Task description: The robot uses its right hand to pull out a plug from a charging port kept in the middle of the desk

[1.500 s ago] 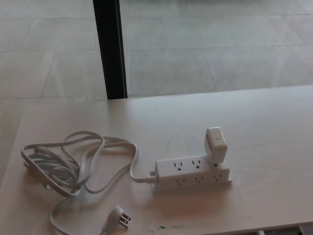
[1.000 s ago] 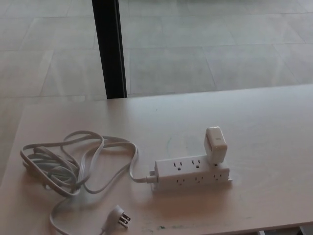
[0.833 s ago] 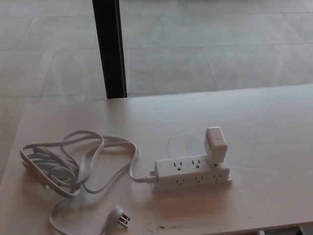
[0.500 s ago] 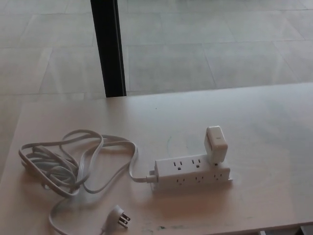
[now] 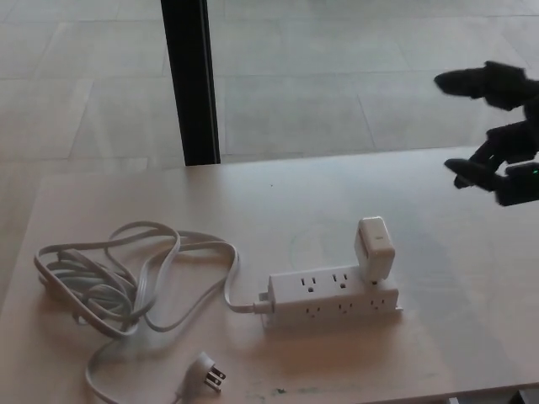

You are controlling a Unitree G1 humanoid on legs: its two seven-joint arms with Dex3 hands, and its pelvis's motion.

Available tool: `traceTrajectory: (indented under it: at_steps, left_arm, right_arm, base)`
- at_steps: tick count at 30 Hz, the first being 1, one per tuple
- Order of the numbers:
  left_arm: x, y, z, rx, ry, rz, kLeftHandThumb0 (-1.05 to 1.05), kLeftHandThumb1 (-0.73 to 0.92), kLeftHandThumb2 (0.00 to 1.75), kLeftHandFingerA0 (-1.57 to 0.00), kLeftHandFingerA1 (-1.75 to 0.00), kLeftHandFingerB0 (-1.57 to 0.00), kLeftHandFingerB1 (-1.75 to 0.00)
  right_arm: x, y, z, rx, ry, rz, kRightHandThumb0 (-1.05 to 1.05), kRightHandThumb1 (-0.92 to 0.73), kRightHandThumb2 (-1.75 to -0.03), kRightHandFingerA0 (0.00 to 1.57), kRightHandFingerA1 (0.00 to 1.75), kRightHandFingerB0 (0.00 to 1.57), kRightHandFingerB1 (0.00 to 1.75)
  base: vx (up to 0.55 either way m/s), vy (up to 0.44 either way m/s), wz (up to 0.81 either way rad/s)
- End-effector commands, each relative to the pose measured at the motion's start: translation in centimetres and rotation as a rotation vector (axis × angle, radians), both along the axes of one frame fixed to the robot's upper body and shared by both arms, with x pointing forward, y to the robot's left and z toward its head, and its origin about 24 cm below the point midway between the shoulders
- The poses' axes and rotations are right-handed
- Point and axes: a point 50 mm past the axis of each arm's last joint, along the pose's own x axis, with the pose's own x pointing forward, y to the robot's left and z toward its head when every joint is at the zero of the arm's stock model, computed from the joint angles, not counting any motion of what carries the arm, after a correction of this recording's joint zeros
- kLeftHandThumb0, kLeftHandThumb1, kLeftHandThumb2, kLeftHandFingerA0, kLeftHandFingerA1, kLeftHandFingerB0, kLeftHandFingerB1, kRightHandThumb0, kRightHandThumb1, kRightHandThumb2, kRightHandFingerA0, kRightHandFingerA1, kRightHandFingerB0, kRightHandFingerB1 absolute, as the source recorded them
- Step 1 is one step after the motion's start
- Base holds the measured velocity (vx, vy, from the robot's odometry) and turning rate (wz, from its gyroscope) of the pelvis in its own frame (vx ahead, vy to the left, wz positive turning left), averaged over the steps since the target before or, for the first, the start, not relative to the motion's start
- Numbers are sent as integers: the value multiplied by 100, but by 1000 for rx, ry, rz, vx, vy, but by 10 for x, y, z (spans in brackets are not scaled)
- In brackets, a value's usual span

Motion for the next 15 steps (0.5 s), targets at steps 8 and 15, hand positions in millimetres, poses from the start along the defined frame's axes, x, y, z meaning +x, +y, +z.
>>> traceTrajectory:
  at_steps: [8, 15]
  left_arm:
    - [3, 13, 13, 15, -51, 17, -84, 92, 84, -63, -55, -40, -46]
    - [5, 12, 14, 19, -62, -7, -79, 83, 120, -59, -64, -38, -56]
  right_arm:
    - [11, 46, -34, -551, -31, 82, -86, -52, -88, 90, 107, 25, 45]
    - [18, 45, -30, -608, -57, 77, -81, -62, -59, 89, 123, 26, 38]
  base:
    - [0, 0, 0]
    - [0, 0, 0]
